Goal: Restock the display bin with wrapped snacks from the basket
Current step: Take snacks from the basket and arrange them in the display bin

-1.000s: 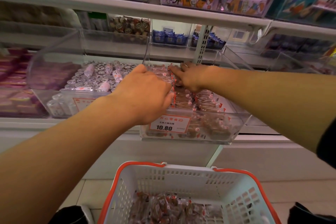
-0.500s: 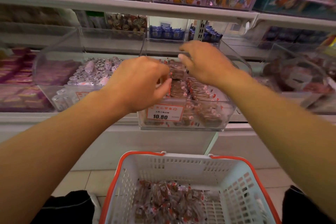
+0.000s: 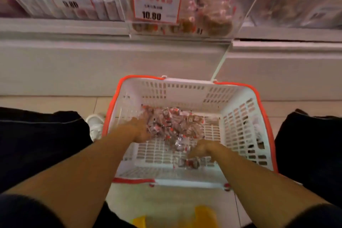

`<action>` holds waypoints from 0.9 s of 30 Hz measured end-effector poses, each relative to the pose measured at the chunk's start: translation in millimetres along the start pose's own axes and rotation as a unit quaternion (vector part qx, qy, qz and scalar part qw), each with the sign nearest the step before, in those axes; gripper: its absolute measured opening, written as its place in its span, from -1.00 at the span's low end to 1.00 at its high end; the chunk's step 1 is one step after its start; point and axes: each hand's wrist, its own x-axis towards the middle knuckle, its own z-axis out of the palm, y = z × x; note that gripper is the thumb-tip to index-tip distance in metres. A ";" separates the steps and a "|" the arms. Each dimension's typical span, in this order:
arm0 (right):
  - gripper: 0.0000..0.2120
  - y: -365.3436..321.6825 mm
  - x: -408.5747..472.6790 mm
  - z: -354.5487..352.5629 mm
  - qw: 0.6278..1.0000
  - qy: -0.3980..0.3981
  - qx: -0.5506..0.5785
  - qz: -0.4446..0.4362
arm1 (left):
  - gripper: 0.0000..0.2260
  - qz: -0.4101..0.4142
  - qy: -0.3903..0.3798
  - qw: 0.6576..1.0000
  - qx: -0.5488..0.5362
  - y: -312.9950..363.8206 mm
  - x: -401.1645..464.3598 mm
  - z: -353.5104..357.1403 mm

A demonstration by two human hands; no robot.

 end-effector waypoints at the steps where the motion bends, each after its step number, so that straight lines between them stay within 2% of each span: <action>1: -0.37 3.9 9.1 8.2 1.000 -0.020 0.015 0.007 | -0.39 -0.027 -0.003 0.999 -0.042 0.3 11.6 21.0; 3: -0.31 4.9 26.8 20.4 0.997 -0.068 0.028 0.039 | -0.35 -0.078 -0.001 0.984 -0.160 7.5 35.5 53.9; 4: -0.22 3.1 37.0 26.7 0.996 -0.070 0.003 0.054 | -0.26 -0.103 0.005 0.961 -0.255 14.3 44.6 63.3; 6: -0.04 -1.9 55.8 39.4 0.994 0.007 -0.075 0.079 | -0.04 -0.138 0.034 0.910 -0.389 25.3 62.5 75.4; 7: -0.03 -6.0 62.1 44.4 0.990 0.054 -0.093 0.092 | 0.06 -0.155 0.041 0.897 -0.412 30.3 68.4 78.3; 10: -0.24 -9.9 82.0 59.7 0.985 0.151 -0.036 0.069 | 0.20 -0.166 0.067 0.876 -0.447 46.7 79.6 85.7; 12: -0.15 -16.0 87.4 62.8 0.974 0.175 0.112 0.088 | 0.13 -0.170 0.140 0.875 -0.430 56.3 84.5 94.7; 13: -0.06 -20.0 90.8 62.4 0.958 0.187 0.201 0.084 | 0.02 -0.162 0.180 0.881 -0.405 60.8 85.1 99.4; 14: -0.07 -21.8 93.0 60.7 0.940 0.192 0.270 0.079 | -0.11 -0.145 0.212 0.884 -0.390 64.9 86.1 103.8; 16: -0.48 -25.1 98.4 58.6 0.895 0.213 0.385 0.072 | -0.35 -0.125 0.236 0.881 -0.390 72.7 88.4 106.8; 17: -0.60 -25.6 96.5 57.6 0.894 0.225 0.378 0.080 | -0.41 -0.133 0.225 0.876 -0.405 75.9 90.0 105.2; 18: -0.61 -24.2 97.7 57.4 0.905 0.241 0.343 0.069 | -0.45 -0.146 0.208 0.870 -0.422 78.6 91.6 102.4; 21: -0.39 -21.7 97.3 58.0 0.927 0.240 0.288 -0.004 | -0.71 -0.154 0.193 0.868 -0.431 77.9 94.8 99.7; 23: -0.52 -22.9 92.6 53.5 0.928 0.219 0.301 -0.001 | -0.84 -0.148 0.204 0.877 -0.408 75.0 93.7 101.6; 25: -0.57 -23.0 92.1 49.4 0.933 0.213 0.291 0.000 | -0.71 -0.150 0.212 0.877 -0.405 74.6 91.8 103.6; 27: -0.62 -23.4 90.0 48.1 0.948 0.209 0.242 -0.004 | -0.47 -0.158 0.202 0.878 -0.404 76.9 88.3 103.0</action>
